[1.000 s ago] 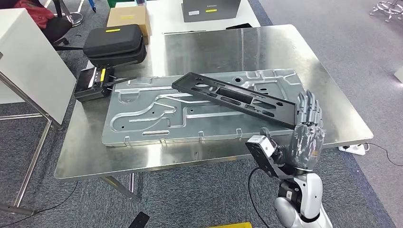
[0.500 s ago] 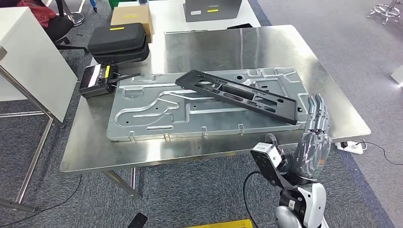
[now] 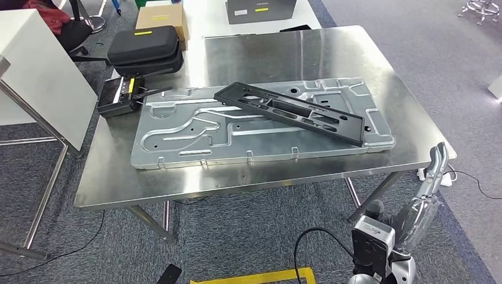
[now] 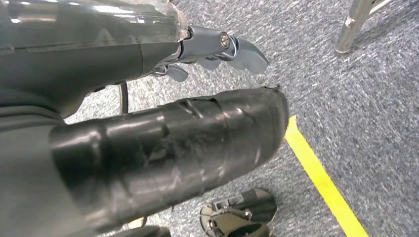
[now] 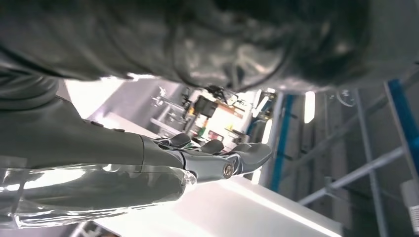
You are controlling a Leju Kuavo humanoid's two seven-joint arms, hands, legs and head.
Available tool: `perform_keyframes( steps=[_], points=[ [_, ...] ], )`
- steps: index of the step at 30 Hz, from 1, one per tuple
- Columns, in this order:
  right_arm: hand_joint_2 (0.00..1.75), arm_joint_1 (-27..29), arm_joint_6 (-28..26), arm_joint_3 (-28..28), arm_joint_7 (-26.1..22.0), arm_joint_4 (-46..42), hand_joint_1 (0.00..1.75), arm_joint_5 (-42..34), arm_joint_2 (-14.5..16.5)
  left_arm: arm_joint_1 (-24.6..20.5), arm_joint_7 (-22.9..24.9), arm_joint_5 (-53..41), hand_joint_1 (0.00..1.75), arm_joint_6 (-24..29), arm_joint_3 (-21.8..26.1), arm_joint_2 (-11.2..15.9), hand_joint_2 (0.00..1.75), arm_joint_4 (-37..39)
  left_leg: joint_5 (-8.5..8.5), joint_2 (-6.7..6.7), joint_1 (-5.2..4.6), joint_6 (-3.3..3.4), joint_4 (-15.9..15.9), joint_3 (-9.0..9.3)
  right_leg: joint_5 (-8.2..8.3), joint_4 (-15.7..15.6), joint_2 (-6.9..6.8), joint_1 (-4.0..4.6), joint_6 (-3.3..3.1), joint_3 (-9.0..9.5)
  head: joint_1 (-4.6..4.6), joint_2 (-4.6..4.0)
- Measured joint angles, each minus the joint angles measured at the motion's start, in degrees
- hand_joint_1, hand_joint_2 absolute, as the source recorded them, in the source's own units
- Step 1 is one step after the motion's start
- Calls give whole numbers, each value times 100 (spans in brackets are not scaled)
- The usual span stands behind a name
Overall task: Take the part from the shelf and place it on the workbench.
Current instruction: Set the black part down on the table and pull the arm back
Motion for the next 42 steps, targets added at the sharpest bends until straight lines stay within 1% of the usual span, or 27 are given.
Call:
perform_keyframes(
  steps=[1, 3, 5, 6, 7, 8, 11, 12, 15, 16, 18, 20, 21, 22, 23, 25, 27, 28, 30, 32, 33, 35, 36, 37, 39, 40, 42],
  points=[
    [0, 49, 1, -14, -49, 4, 0, -97, 37, 8, -5, 12, 0, 6, 22, 7, 0, 0, -83, 0, 6, -31, 74, -37, 33, -18, -7, -11, -46, -19, -2, -1],
    [0, 117, 2, -26, -97, 15, 0, -258, 77, 24, -19, 33, 0, 11, 49, 20, 0, 0, -468, 1, 25, -82, 536, -217, 98, -42, -23, -25, -123, -78, -5, -1],
    [0, 186, 2, -32, -116, 36, 0, -336, 90, 33, -31, 42, 0, 12, 67, 32, 0, 0, -886, 3, 32, -120, 1229, -452, 153, -37, -34, -17, -149, -163, -5, -1],
    [0, 223, 2, -35, -124, 50, 0, -355, 92, 40, -34, 45, 0, 12, 77, 37, 0, 0, -978, 3, 33, -131, 1447, -498, 182, -31, -38, -12, -148, -206, -5, -1],
    [0, 255, 2, -36, -132, 63, 0, -375, 94, 47, -36, 48, 0, 13, 84, 41, 0, 0, -959, 3, 33, -133, 1462, -443, 210, -23, -39, -10, -143, -249, -5, -1],
    [0, 281, 2, -37, -139, 74, 0, -400, 96, 54, -37, 50, 0, 14, 89, 44, 0, 0, -845, 3, 33, -125, 1250, -274, 238, -13, -37, -9, -132, -288, -5, -1],
    [0, 336, 2, -40, -155, 81, 0, -503, 106, 44, -40, 51, 0, 27, 101, 61, 0, 0, -470, -1, 13, -52, 99, 436, 316, 20, -31, 5, -65, -360, -3, -1],
    [0, 348, 2, -40, -159, 83, 0, -538, 109, 41, -43, 52, 0, 33, 108, 66, 0, 0, -426, -4, -1, -27, -91, 532, 345, 24, -32, 11, -32, -368, -3, -1],
    [0, 377, 2, -42, -168, 90, 0, -669, 112, 56, -48, 66, 0, 49, 144, 69, 0, 1, -328, -3, -18, 58, -143, 492, 435, -2, -29, 9, 77, -376, -2, 0],
    [0, 392, 2, -44, -172, 92, 0, -718, 112, 57, -46, 70, 0, 53, 157, 69, 0, 1, -276, 9, -8, 98, -156, 471, 395, 25, -23, 4, 110, -396, 0, 0],
    [0, 424, 2, -50, -179, 97, 0, -796, 112, 53, -42, 69, 0, 64, 173, 69, 0, 2, -154, 39, 14, 185, -185, 385, 26, 356, -11, -6, 161, -528, 3, 0],
    [0, 456, 2, -67, -184, 103, 0, -860, 112, 55, -39, 70, 0, 74, 180, 72, 0, 2, -53, 54, 0, 233, -173, 246, -518, 1051, -8, -8, 198, -738, 3, 0],
    [0, 472, 2, -78, -189, 107, 0, -888, 112, 58, -38, 71, 0, 78, 184, 73, 0, 2, -2, 59, -8, 235, -163, 166, -679, 1369, -9, -8, 211, -798, 3, 0],
    [0, 488, 2, -90, -195, 111, 0, -911, 112, 61, -37, 71, 0, 81, 186, 75, 0, 2, 44, 61, -15, 232, -151, 89, -709, 1530, -9, -8, 215, -776, 2, 0],
    [0, 501, 2, -101, -203, 115, 0, -929, 112, 63, -37, 72, 0, 83, 188, 75, 0, 2, 85, 62, -20, 224, -134, 15, -633, 1495, -9, -7, 209, -655, 3, 0],
    [0, 512, 2, -111, -217, 118, 0, -947, 112, 63, -36, 73, 0, 85, 191, 76, 0, 2, 153, 61, -24, 198, -80, -116, -379, 847, -8, 1, 164, -120, 3, 0],
    [0, 515, 1, -114, -230, 118, 0, -949, 112, 65, -36, 73, 0, 89, 194, 75, 0, 2, 215, 57, -38, 152, -34, -200, -303, 117, -6, 36, 98, 364, 1, 0],
    [0, 519, 1, -116, -236, 118, 0, -949, 112, 67, -36, 73, 0, 91, 195, 75, 0, 2, 249, 56, -40, 123, -26, -217, -317, -66, -4, 56, 68, 462, 2, 0],
    [0, 530, -1, -120, -245, 118, 0, -949, 112, 74, -36, 74, 0, 94, 197, 75, 0, 2, 336, 53, -43, 50, -49, -230, -261, -133, -2, 70, -4, 430, 2, -1],
    [0, 528, -1, -122, -247, 119, 0, -952, 116, 85, -33, 75, 0, 95, 200, 82, 0, 2, 202, 39, -35, -18, 42, -291, -149, -179, -22, 42, -100, 339, 2, -1],
    [0, 529, -1, -123, -250, 119, 0, -962, 120, 92, -32, 75, 0, 94, 202, 85, 0, 2, -18, 31, -29, -47, 210, -350, -79, -200, -32, 24, -145, 273, -1, -1],
    [0, 535, -1, -125, -259, 122, 0, -1009, 126, 95, -32, 76, 0, 94, 205, 90, 0, 2, -623, 28, -3, -95, 813, -491, 49, -200, -45, 22, -194, 114, -7, -1],
    [0, 540, -1, -126, -263, 127, 0, -1040, 127, 95, -32, 77, 0, 95, 208, 91, 0, 2, -816, 28, 5, -113, 1140, -532, 115, -193, -49, 25, -195, 30, -7, -1],
    [0, 546, -1, -128, -267, 132, 0, -1077, 127, 95, -33, 80, 0, 95, 213, 92, 0, 2, -859, 29, 12, -127, 1373, -517, 185, -181, -51, 26, -189, -65, -6, -1],
    [0, 561, -1, -138, -278, 139, 0, -1151, 127, 96, -33, 85, 0, 96, 221, 93, 0, 2, -581, 29, 22, -135, 1341, -253, 312, -134, -54, 23, -164, -260, -7, 0],
    [0, 569, -1, -144, -287, 140, 0, -1191, 127, 94, -34, 87, 0, 97, 223, 94, 0, 2, -416, 28, 25, -127, 1055, 9, 365, -100, -54, 22, -147, -350, -8, 0],
    [0, 579, -3, -157, -313, 137, 0, -1248, 127, 82, -37, 88, 0, 101, 226, 95, 0, 2, -406, 24, 9, -87, 225, 601, 452, -39, -53, 32, -97, -472, -7, 0]
  ],
)
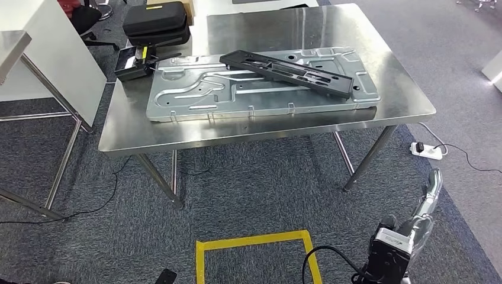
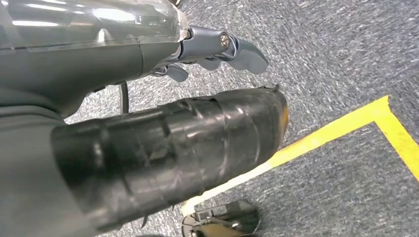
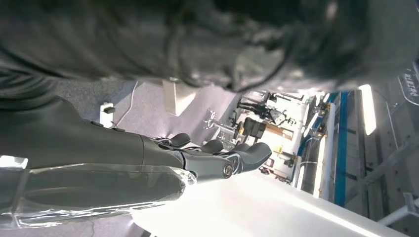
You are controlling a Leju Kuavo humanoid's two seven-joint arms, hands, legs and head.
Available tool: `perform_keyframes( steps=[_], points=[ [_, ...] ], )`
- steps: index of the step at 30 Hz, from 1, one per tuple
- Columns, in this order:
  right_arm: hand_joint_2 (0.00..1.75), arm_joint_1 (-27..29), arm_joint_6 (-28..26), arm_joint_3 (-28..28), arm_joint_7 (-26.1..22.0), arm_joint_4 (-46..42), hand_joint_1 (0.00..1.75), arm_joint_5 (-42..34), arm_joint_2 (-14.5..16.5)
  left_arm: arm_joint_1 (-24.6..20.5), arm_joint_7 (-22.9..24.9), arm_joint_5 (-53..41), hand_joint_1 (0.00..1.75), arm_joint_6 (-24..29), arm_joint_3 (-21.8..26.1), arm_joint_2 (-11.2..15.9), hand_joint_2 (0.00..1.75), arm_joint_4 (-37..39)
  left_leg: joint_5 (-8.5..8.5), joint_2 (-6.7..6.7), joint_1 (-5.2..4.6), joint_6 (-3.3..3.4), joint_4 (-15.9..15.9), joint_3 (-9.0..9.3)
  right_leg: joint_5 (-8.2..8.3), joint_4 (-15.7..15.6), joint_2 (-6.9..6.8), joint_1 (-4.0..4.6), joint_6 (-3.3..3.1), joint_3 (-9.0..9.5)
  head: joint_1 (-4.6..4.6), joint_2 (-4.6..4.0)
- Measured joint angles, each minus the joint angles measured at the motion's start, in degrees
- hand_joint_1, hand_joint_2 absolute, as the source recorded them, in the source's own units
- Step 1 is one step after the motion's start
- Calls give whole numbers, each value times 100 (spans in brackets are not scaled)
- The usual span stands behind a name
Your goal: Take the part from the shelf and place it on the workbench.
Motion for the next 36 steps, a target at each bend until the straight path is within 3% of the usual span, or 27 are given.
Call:
perform_keyframes(
  steps=[2, 4, 5, 6, 7, 9, 10, 11, 12, 13, 14, 16, 17, 19, 21, 22, 24, 25, 26, 27, 28, 30, 32, 34, 36],
  points=[
    [0, 7, -2, -20, -28, -2, 0, -51, 0, -6, -5, 1, 0, 4, 5, 1, 0, 0, -134, -2, -33, 61, -484, 270, 103, 3, -10, 2, 67, -36, 3, -1],
    [0, 22, -2, -46, -45, -3, 0, -92, 0, 3, -10, 2, 0, 7, 20, 2, 0, 1, -58, 15, -34, 143, -538, 212, 185, -21, -8, -9, 140, -49, 6, -1],
    [0, 36, -2, -61, -49, -3, 0, -109, 0, 5, -11, 2, 0, 8, 31, 2, 0, 1, 8, 29, -25, 191, -550, 163, 109, 21, 5, -15, 172, -78, 8, 0],
    [0, 51, -2, -75, -50, -4, 0, -119, 0, 6, -12, 2, 0, 8, 41, 1, 0, 2, 83, 46, -11, 243, -566, 100, -90, 156, 18, -19, 197, -127, 10, 0],
    [0, 62, -2, -88, -50, -4, 0, -126, -1, 5, -13, 2, 0, 9, 50, 0, 0, 2, 154, 62, -4, 281, -570, 26, -387, 396, 30, -29, 216, -192, 12, 0],
    [0, 76, -2, -111, -49, -3, 0, -137, -2, 4, -13, 2, 0, 9, 66, 0, 0, 2, 291, 71, -15, 322, -557, -151, -947, 1099, 34, -30, 250, -321, 14, 0],
    [0, 82, -2, -121, -49, -3, 0, -142, -2, 5, -13, 3, 0, 9, 74, 0, 0, 2, 359, 75, -22, 318, -541, -245, -1030, 1396, 34, -30, 263, -337, 15, 0],
    [0, 89, -2, -129, -48, -2, 0, -147, -2, 6, -13, 3, 0, 9, 82, 0, 0, 2, 423, 78, -27, 310, -517, -345, -972, 1563, 34, -29, 268, -290, 13, 0],
    [0, 93, -2, -134, -46, -2, 0, -154, -2, 5, -13, 3, 0, 9, 87, 0, 0, 2, 479, 80, -30, 300, -483, -449, -809, 1525, 34, -29, 262, -148, 13, 0],
    [0, 94, -2, -137, -44, -2, 0, -160, -2, 4, -13, 3, 0, 10, 91, 0, 0, 2, 528, 79, -31, 286, -441, -551, -648, 1302, 34, -27, 246, 89, 13, 0],
    [0, 91, -2, -139, -43, -2, 0, -164, -2, 3, -13, 3, 0, 10, 93, 0, 0, 2, 569, 77, -34, 269, -393, -640, -597, 926, 35, -23, 220, 400, 13, 0],
    [0, 83, -2, -145, -40, -3, 0, -169, -2, 2, -16, 4, 0, 9, 97, -2, 0, 3, 637, 71, -46, 220, -313, -752, -732, 142, 40, 7, 165, 947, 10, 0],
    [0, 83, -2, -152, -40, -3, 0, -171, -2, 1, -18, 4, 0, 9, 99, -3, 0, 4, 676, 69, -47, 188, -297, -779, -824, -89, 42, 26, 140, 1077, 9, 0],
    [0, 89, -2, -175, -37, -3, 0, -177, -2, 5, -22, 8, 0, 8, 101, -4, 0, 4, 768, 63, -45, 121, -307, -803, -811, -204, 41, 36, 87, 1063, 10, -1],
    [0, 90, -1, -193, -34, -3, 0, -181, -2, 17, -22, 23, 0, 8, 102, -3, 0, 4, 599, 41, -34, 53, -189, -887, -679, -239, 28, 10, 12, 945, 5, -1],
    [0, 90, -1, -196, -32, -2, 0, -182, -1, 24, -22, 32, 0, 8, 103, -2, 0, 4, 362, 31, -30, 25, 6, -959, -603, -254, 20, -8, -19, 864, 1, -1],
    [0, 96, 0, -203, -27, -2, 0, -184, -1, 30, -22, 45, 0, 8, 103, -2, 0, 4, -208, 27, -17, -11, 651, -1124, -465, -243, 12, -4, -49, 693, -5, -1],
    [0, 101, 0, -208, -24, -1, 0, -186, -2, 31, -22, 48, 0, 8, 103, -2, 0, 4, -372, 27, -16, -16, 982, -1170, -403, -229, 9, -1, -47, 603, -6, -1],
    [0, 106, 0, -213, -21, 1, 0, -188, -2, 32, -22, 50, 0, 8, 103, -2, 0, 4, -414, 27, -16, -14, 1208, -1171, -348, -213, 7, 3, -45, 518, -6, -1],
    [0, 111, 0, -217, -15, 2, 0, -191, -2, 33, -22, 51, 0, 8, 103, -2, 0, 4, -323, 27, -17, -4, 1244, -1072, -294, -191, 3, 5, -39, 434, -6, -2],
    [0, 116, -1, -220, -9, 3, 0, -193, -2, 33, -22, 54, 0, 8, 103, -2, 0, 4, -168, 27, -18, 12, 1086, -883, -246, -166, 1, 7, -31, 358, -7, -2],
    [0, 121, -2, -223, 8, 3, 0, -194, -2, 23, -29, 60, 0, 8, 103, -2, 0, 4, 40, 24, -30, 65, 307, -275, -155, -107, 5, 16, 1, 223, -7, -1],
    [0, 127, -2, -226, 21, 3, 0, -194, -2, 7, -37, 64, 0, 9, 105, -2, 0, 4, -30, 21, -57, 112, -374, 147, -73, -68, 3, 27, 58, 142, -6, -1],
    [0, 133, -2, -229, 31, 2, 0, -194, -2, 9, -39, 64, 0, 10, 111, -2, 0, 4, -63, 20, -75, 163, -563, 188, 19, -80, -7, 29, 130, 120, -4, -1],
    [0, 145, -2, -240, 34, 2, 0, -194, -2, 18, -38, 66, 0, 10, 117, -5, 0, 5, 41, 40, -58, 240, -590, 117, -62, -11, 8, 13, 197, 77, -1, 0]
  ],
)
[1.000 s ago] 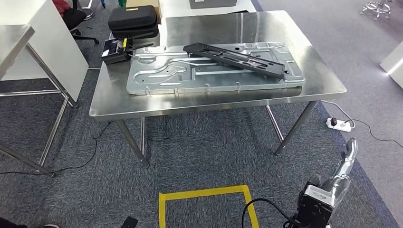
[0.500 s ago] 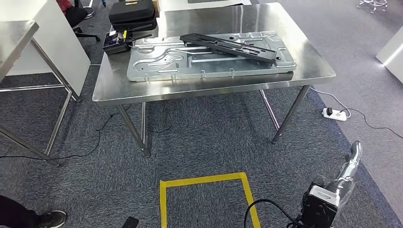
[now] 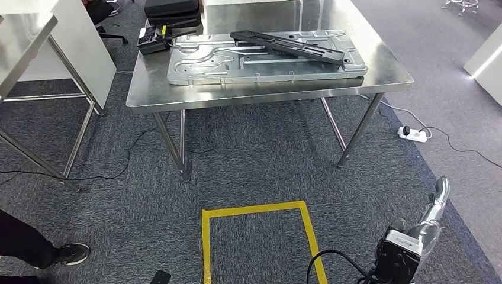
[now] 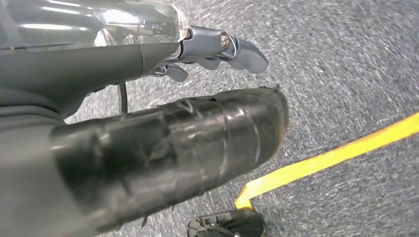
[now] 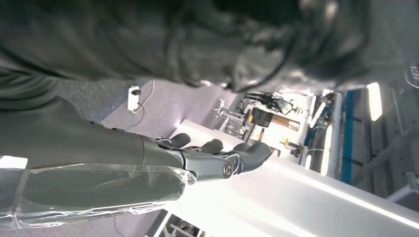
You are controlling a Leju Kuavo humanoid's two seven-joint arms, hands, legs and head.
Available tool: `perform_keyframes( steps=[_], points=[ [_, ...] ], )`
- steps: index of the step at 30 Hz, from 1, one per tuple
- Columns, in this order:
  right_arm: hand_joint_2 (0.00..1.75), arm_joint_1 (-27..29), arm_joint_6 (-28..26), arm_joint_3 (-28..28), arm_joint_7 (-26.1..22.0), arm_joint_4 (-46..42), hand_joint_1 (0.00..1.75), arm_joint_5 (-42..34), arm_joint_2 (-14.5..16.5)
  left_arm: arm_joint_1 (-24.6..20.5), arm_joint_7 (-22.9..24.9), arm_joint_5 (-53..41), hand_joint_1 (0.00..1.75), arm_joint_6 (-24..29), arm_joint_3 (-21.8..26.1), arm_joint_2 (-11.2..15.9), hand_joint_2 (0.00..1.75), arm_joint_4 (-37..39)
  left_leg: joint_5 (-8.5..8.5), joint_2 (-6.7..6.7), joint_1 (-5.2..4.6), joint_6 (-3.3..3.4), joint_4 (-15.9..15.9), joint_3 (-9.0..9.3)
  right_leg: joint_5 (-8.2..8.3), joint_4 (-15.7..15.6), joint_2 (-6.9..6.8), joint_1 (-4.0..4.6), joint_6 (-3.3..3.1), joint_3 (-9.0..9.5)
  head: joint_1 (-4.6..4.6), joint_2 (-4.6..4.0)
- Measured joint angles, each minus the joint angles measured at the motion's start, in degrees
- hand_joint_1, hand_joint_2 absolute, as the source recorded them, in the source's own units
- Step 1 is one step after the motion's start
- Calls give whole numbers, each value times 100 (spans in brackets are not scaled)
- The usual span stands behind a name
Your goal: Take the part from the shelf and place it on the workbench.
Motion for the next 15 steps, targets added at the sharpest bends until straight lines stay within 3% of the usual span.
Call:
perform_keyframes(
  steps=[2, 4, 5, 6, 8, 9, 12, 15],
  points=[
    [0, 12, 0, -22, 1, 1, 0, 0, 0, -2, 0, 1, 0, 0, 4, -4, 0, 1, 120, 23, 15, 73, -20, -108, -463, 432, 21, -22, 58, -147, 4, 0],
    [0, 21, 0, -48, 1, 1, 0, 0, 0, -1, -1, 1, 0, 0, 6, -5, 0, 1, 222, 29, 5, 104, -4, -243, -954, 1137, 23, -31, 105, -331, 6, -1],
    [0, 27, 0, -61, 2, 2, 0, 0, 0, 1, -1, 1, 0, 0, 8, -5, 0, 1, 270, 32, -1, 103, 13, -316, -1031, 1400, 23, -33, 118, -363, 7, -2],
    [0, 32, 0, -72, 2, 2, 0, 0, 0, 3, 0, 1, 0, 0, 9, -5, 0, 1, 312, 33, -6, 99, 39, -389, -980, 1484, 23, -33, 120, -308, 6, -2],
    [0, 38, 0, -89, 3, 2, 0, 0, 0, 3, 1, 0, 0, 0, 13, -7, 0, 1, 365, 32, -12, 86, 94, -512, -731, 1229, 23, -31, 100, -22, 6, -1],
    [0, 38, 0, -97, 3, 1, 0, 0, 0, 3, 1, 1, 0, 0, 13, -9, 0, 1, 380, 30, -15, 78, 125, -559, -617, 913, 24, -28, 77, 213, 6, -1],
    [0, 39, 0, -132, 3, -4, 0, 1, 0, 1, 1, 1, 0, -1, 17, -25, 0, 1, 426, 25, -34, 23, 213, -668, -622, -33, 26, 14, -15, 810, 4, -1],
    [0, 59, 0, -196, 6, -6, 0, -14, 2, 3, 1, 2, 0, -2, 23, -33, 0, 1, 487, 24, -30, -69, 245, -714, -612, -227, 20, 28, -92, 842, 5, -1]
  ],
)
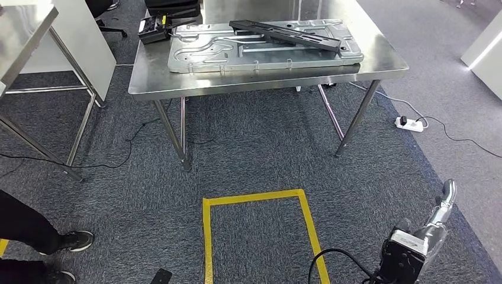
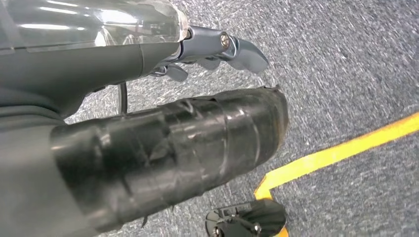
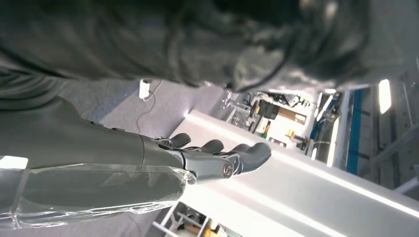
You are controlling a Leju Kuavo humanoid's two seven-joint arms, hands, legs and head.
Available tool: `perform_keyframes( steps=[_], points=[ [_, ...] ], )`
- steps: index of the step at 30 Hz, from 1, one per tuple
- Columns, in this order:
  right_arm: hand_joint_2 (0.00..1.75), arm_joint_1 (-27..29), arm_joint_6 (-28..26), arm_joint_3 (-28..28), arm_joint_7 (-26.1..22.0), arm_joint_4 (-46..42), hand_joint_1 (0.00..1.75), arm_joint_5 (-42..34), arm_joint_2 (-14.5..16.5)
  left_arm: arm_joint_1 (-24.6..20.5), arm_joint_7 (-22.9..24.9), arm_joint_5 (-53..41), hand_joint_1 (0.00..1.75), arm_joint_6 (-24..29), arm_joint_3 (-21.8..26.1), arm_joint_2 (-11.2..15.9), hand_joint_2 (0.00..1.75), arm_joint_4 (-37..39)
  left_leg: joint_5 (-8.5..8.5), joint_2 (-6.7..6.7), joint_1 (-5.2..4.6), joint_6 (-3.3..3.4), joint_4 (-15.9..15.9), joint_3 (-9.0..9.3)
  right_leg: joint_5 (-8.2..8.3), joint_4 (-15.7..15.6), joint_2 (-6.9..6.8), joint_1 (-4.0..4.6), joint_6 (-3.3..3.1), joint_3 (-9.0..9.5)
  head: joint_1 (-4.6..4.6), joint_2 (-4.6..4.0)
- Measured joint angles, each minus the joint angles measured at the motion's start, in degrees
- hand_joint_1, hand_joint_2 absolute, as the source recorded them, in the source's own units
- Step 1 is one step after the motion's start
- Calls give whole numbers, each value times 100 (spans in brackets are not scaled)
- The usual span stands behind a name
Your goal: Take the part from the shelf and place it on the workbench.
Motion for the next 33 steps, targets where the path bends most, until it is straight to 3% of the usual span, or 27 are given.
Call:
perform_keyframes(
  steps=[2, 5, 6, 7, 8, 11, 13, 16, 17, 18, 20, 21, 22, 23, 24, 26, 28, 31, 33],
  points=[
    [0, 11, 0, -48, -1, 0, 0, -20, 3, 8, -1, 4, 0, 1, 4, -1, 0, 0, -199, -18, 11, -67, 179, -80, 93, -49, -17, -32, -76, -54, -4, 1],
    [0, 32, 0, -123, -3, 0, 0, -60, 12, 15, -2, 14, 0, 2, 8, -1, 0, 0, -913, -32, 57, -164, 1127, -388, 221, -51, -39, -44, -145, -220, -16, 0],
    [0, 42, 0, -150, -4, 0, 0, -71, 15, 18, -2, 15, 0, 2, 10, -1, 0, 0, -1034, -31, 76, -192, 1419, -453, 257, -35, -42, -44, -141, -284, -15, 0],
    [0, 50, 0, -174, -5, 0, 0, -79, 16, 21, -2, 15, 0, 2, 14, -1, 0, 0, -1034, -31, 94, -215, 1548, -438, 290, -14, -43, -47, -130, -349, -16, 0],
    [0, 56, 0, -194, -5, 0, 0, -83, 16, 22, -2, 15, 0, 2, 20, -1, 0, 0, -924, -30, 111, -232, 1458, -316, 317, 15, -42, -54, -115, -413, -16, 0],
    [0, 63, 0, -230, -6, -1, 0, -87, 18, 11, -5, 14, 0, 3, 42, 2, 0, 0, -554, -33, 134, -227, 351, 417, 371, 134, -37, -68, -52, -558, -16, 1],
    [0, 64, 0, -255, -9, -2, 0, -87, 25, 7, -10, 14, 0, 5, 56, 4, 0, 0, -544, -41, 112, -186, -77, 636, 420, 183, -41, -62, 18, -623, -14, 1],
    [0, 78, 0, -318, -10, -3, 0, -95, 33, 21, -12, 15, 0, 11, 81, -1, 0, 1, -466, -31, 115, -71, -145, 583, 471, 188, -32, -65, 132, -668, -11, -1],
    [0, 88, 0, -352, -9, -6, 0, -100, 33, 21, -12, 15, 0, 11, 87, -4, 0, 2, -416, -21, 128, -13, -165, 551, 369, 274, -21, -68, 157, -711, -9, -1],
    [0, 98, 0, -391, -9, -9, 0, -103, 33, 18, -12, 15, 0, 11, 92, -7, 0, 2, -364, -10, 142, 42, -184, 509, 173, 472, -9, -71, 176, -792, -7, -1],
    [0, 128, 3, -490, 7, -14, 0, -137, 33, 12, -14, 16, 0, 13, 98, -7, 0, 2, -277, 2, 135, 103, -178, 397, -342, 1157, 3, -79, 206, -1019, -5, 1],
    [0, 148, 9, -547, 22, -10, 0, -173, 33, 13, -15, 17, 0, 13, 101, -7, 0, 2, -238, 6, 131, 111, -168, 339, -503, 1487, 5, -81, 222, -1102, -5, 1],
    [0, 167, 25, -619, 43, -2, 0, -227, 32, 16, -16, 20, 0, 14, 104, -7, 0, 2, -203, 8, 129, 109, -154, 281, -540, 1673, 5, -86, 235, -1111, -5, 1],
    [0, 181, 60, -702, 64, 11, 0, -289, 32, 18, -17, 25, 0, 14, 108, -7, 0, 2, -173, 9, 128, 100, -134, 225, -467, 1656, 5, -94, 242, -1022, -4, 1],
    [0, 187, 119, -801, 80, 33, 0, -354, 31, 20, -19, 31, 0, 15, 113, -8, 0, 2, -150, 8, 128, 87, -109, 173, -321, 1409, 4, -103, 240, -820, -5, 1],
    [0, 183, 310, -1062, 72, 110, 0, -470, 31, 19, -24, 45, 0, 16, 128, -9, 0, 2, -116, 4, 119, 53, -42, 82, -97, 601, 4, -108, 219, -276, -6, 1],
    [0, 174, 556, -1442, 5, 264, 0, -569, 40, 18, -26, 55, 0, 20, 144, -12, 0, 2, -76, -2, 102, -3, 12, 21, -53, 112, 9, -86, 182, 0, -8, 1],
    [0, 130, 978, -2186, -163, 600, 0, -650, 121, 30, -21, 58, 0, 33, 179, -16, 0, 3, -45, -13, 102, -110, 44, -36, 4, 53, 4, -83, 84, -61, -8, 1],
    [0, 52, 1250, -2715, -297, 827, 0, -600, 231, 39, -18, 55, 0, 43, 215, -17, 0, 5, -353, -21, 111, -164, 309, -155, 100, 35, -16, -104, -27, -150, -12, 1]
  ],
)
